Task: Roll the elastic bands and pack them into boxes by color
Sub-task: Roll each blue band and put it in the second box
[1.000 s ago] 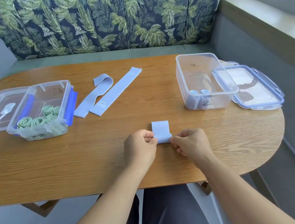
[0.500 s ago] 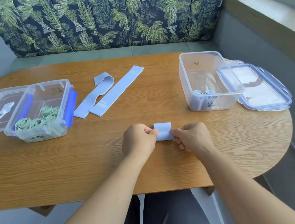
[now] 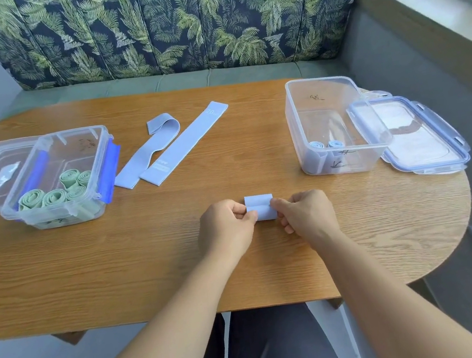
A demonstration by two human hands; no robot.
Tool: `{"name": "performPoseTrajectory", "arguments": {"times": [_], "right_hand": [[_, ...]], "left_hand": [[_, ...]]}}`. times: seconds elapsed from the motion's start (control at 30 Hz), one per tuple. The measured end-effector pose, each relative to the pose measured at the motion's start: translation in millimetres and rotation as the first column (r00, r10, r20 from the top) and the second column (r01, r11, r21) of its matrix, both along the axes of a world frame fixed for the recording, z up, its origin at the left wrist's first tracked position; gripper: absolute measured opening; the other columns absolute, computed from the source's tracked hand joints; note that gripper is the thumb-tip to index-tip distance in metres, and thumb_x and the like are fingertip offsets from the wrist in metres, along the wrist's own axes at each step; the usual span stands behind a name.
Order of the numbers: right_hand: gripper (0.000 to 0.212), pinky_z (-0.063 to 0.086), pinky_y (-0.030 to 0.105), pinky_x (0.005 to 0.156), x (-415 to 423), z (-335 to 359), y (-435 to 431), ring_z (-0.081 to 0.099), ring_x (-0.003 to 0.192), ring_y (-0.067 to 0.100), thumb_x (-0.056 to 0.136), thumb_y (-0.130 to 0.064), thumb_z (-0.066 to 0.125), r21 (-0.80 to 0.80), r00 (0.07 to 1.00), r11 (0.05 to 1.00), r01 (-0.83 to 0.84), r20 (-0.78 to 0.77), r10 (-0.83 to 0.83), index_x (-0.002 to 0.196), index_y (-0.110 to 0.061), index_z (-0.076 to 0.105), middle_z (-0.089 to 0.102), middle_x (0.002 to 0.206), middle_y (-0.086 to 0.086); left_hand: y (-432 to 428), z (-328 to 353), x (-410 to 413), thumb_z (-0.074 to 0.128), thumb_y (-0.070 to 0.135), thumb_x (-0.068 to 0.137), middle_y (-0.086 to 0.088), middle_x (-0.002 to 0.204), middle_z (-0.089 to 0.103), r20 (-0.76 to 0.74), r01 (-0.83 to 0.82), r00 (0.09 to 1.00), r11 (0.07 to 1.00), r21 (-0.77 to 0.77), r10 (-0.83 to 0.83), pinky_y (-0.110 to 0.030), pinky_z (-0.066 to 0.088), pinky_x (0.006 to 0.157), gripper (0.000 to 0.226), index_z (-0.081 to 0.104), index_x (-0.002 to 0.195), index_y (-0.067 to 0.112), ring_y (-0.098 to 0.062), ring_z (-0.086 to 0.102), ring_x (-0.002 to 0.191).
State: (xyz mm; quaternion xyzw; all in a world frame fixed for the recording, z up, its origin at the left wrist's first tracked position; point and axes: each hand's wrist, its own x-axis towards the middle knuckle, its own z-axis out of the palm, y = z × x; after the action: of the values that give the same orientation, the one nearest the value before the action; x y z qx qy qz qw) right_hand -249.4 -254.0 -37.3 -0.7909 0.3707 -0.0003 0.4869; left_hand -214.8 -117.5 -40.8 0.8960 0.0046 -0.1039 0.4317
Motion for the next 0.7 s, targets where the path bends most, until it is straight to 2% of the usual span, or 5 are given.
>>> {"name": "performPoseTrajectory", "arguments": {"times": [0.2,0.3,0.4,0.6,0.7], "right_hand": [[0.025,0.059,0.049,0.078,-10,-3,2,0.063,0.06,0.018,0.082,-0.035,0.069,0.105,0.994,0.994,0.019,0.102,-0.029,0.065,-0.016,0.07,0.068,0.055,0.0],[0.014,0.06,0.047,0.079,-14,-4,6,0.064,0.06,0.016,0.083,-0.027,0.069,0.115,0.995,0.993,-0.005,0.096,-0.006,0.071,-0.021,0.071,0.066,0.051,-0.002],[0.015,0.059,0.048,0.079,-21,-4,8,0.063,0.059,0.017,0.082,-0.021,0.067,0.097,0.996,0.995,0.002,0.085,-0.011,0.067,-0.021,0.07,0.064,0.047,-0.003],[0.016,0.059,0.047,0.08,-48,-7,8,0.062,0.06,0.017,0.082,-0.02,0.067,0.074,0.998,0.997,-0.002,0.068,-0.003,0.067,-0.021,0.07,0.064,0.047,-0.003],[0.017,0.057,0.04,0.07,-58,-7,9,0.06,0.057,0.018,0.082,-0.018,0.067,0.047,0.997,0.999,-0.019,0.07,0.016,0.066,-0.02,0.07,0.062,0.045,-0.004]], "left_hand": [[-3,3,3,0.072,0.031,0.081,0.009,0.08,0.067,-0.02,-0.004,1.0,1.0,0.017,0.005,-0.034,0.056,0.079,0.013,0.062,0.074,0.028,-0.016,0.067,0.082],[-3,7,0,0.072,0.03,0.082,0.008,0.077,0.065,-0.016,-0.001,1.0,1.0,0.029,0.002,-0.032,0.055,0.079,0.012,0.062,0.075,0.026,-0.017,0.067,0.084],[-1,8,-8,0.072,0.029,0.081,0.006,0.072,0.067,-0.027,0.029,0.999,0.999,0.043,-0.027,-0.032,0.055,0.074,0.019,0.061,0.068,0.024,-0.018,0.067,0.078],[5,5,-32,0.071,0.032,0.083,0.004,0.07,0.068,-0.028,0.087,0.996,0.994,0.063,-0.085,-0.031,0.055,0.069,0.014,0.068,0.076,0.02,-0.017,0.066,0.072],[8,7,-42,0.07,0.032,0.083,0.002,0.071,0.07,-0.022,0.11,0.994,0.99,0.089,-0.109,-0.032,0.056,0.069,0.016,0.07,0.079,0.017,-0.017,0.067,0.073]]}}
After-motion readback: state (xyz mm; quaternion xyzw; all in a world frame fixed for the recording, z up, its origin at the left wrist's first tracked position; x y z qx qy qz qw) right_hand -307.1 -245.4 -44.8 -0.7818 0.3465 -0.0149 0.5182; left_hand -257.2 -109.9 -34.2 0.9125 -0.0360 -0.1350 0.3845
